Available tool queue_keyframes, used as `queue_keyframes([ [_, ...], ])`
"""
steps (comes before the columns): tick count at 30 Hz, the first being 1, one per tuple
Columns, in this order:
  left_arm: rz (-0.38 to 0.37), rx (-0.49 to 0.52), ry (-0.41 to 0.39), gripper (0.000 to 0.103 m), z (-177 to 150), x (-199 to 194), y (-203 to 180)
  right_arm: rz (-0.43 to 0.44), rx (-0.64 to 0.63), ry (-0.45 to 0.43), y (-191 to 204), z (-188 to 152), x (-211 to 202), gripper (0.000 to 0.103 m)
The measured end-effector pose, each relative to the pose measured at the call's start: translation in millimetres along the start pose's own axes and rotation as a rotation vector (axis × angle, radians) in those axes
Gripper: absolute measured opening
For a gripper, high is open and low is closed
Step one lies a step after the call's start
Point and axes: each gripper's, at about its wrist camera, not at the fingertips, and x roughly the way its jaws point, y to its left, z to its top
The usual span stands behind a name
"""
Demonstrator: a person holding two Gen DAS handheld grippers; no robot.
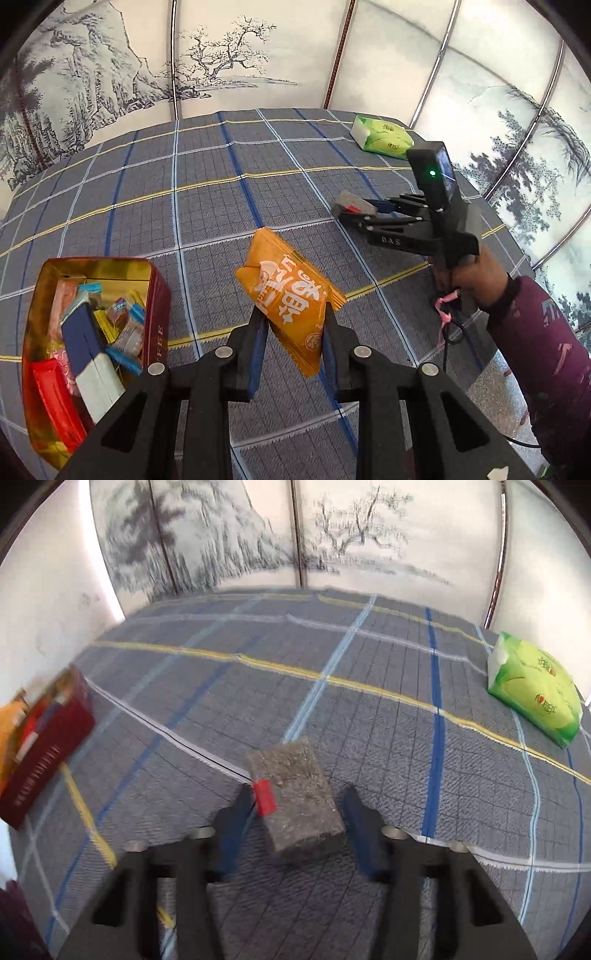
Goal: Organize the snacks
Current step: 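Grasp the grey block with the red tag with the right gripper, then carry the orange snack pack over the tin and release it with the left gripper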
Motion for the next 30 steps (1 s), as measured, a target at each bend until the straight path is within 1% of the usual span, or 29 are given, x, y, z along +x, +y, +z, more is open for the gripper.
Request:
queue_keyframes([
  [2,0.001,0.001,-0.004,0.024,-4,-4,-1,0.021,0.019,0.004,3,0,-2,0.038],
  [5,-0.003,-0.008,-0.027,0.024,-10,-14,0,0.061,0.065,-0.045,15,-11,-21,0.038],
  [7,0.01,-0.015,-0.046,0.024,-14,-21,3,0.085,0.11,-0.078,25,-24,-34,0.038],
  [10,0.024,-0.035,-0.064,0.024,-23,-32,11,0.093,0.17,-0.114,41,-45,-47,0.038],
  [14,0.056,-0.062,-0.075,0.024,-37,-45,26,0.101,0.233,-0.141,52,-56,-54,0.038],
  [17,0.08,-0.088,-0.091,0.024,-48,-58,40,0.083,0.26,-0.13,55,-56,-51,0.038],
  [21,0.121,-0.127,-0.118,0.024,-67,-77,63,0.071,0.262,-0.122,59,-57,-50,0.038],
  [26,0.159,-0.176,-0.102,0.024,-87,-83,91,0.056,0.276,-0.122,58,-58,-50,0.038],
  [30,0.173,-0.204,-0.088,0.024,-100,-83,107,0.046,0.286,-0.115,57,-58,-49,0.038],
])
